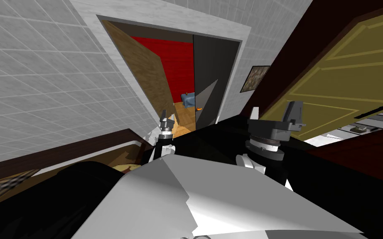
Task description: Push the door open
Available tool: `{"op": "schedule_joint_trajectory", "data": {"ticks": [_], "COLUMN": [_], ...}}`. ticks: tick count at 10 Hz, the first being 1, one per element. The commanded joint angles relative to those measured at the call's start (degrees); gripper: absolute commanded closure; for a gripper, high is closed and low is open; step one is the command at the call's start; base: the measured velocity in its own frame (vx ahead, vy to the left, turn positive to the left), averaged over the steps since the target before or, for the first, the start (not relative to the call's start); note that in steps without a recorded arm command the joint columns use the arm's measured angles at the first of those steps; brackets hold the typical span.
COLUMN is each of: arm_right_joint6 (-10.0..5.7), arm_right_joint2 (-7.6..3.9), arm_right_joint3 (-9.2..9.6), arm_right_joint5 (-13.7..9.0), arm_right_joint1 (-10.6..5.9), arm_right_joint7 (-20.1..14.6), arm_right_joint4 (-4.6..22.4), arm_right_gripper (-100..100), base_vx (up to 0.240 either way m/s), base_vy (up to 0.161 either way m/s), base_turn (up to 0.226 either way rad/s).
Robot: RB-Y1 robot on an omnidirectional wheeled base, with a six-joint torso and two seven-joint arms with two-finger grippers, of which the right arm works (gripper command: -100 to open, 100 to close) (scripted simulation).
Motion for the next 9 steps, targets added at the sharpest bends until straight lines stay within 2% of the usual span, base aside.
{"op": "schedule_joint_trajectory", "data": {"ticks": [1, 5, 9], "arm_right_joint6": [-0.18, -0.6, -0.98], "arm_right_joint2": [-0.43, -1.27, -1.88], "arm_right_joint3": [0.09, 0.29, 0.48], "arm_right_joint5": [0.1, 0.2, 0.3], "arm_right_joint1": [-0.61, -2.09, -3.42], "arm_right_joint7": [0.1, 0.4, 0.7], "arm_right_joint4": [1.9, 6.6, 10.8], "arm_right_gripper": [-100, -100, -100], "base_vx": [0.075, 0.144, 0.084], "base_vy": [0.0, -0.015, -0.015], "base_turn": [0.043, 0.048, 0.04]}}
